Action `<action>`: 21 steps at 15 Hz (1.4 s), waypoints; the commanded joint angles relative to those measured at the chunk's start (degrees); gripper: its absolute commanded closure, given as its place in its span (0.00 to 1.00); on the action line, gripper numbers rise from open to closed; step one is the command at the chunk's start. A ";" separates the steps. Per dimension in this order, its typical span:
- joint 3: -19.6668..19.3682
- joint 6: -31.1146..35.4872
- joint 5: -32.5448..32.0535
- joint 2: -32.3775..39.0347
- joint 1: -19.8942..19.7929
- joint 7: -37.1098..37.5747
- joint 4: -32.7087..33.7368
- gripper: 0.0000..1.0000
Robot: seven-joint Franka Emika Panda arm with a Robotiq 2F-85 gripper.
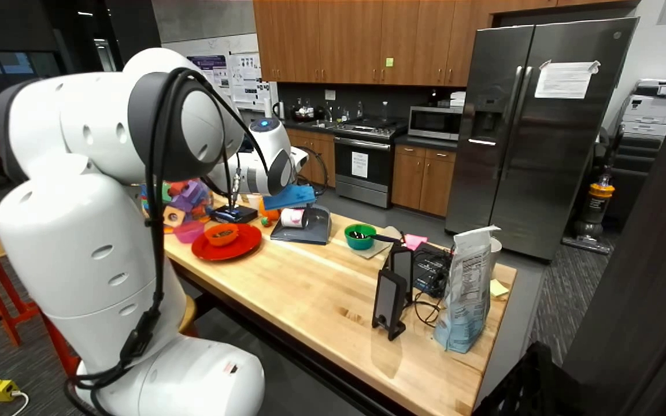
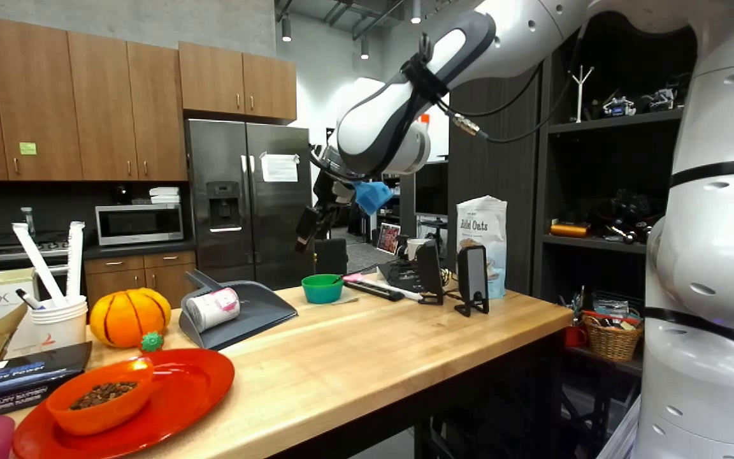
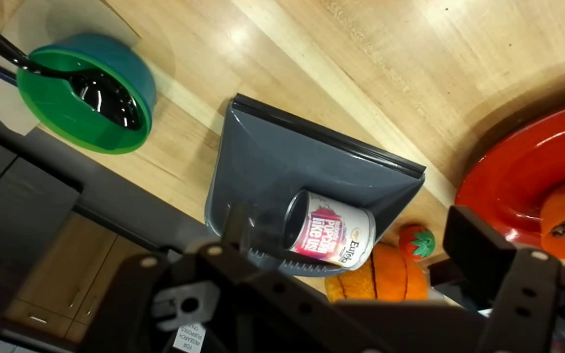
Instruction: Push the white container on the dustpan
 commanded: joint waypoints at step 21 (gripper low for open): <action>-10.14 -34.69 23.19 -26.55 1.33 -23.52 -3.73 0.00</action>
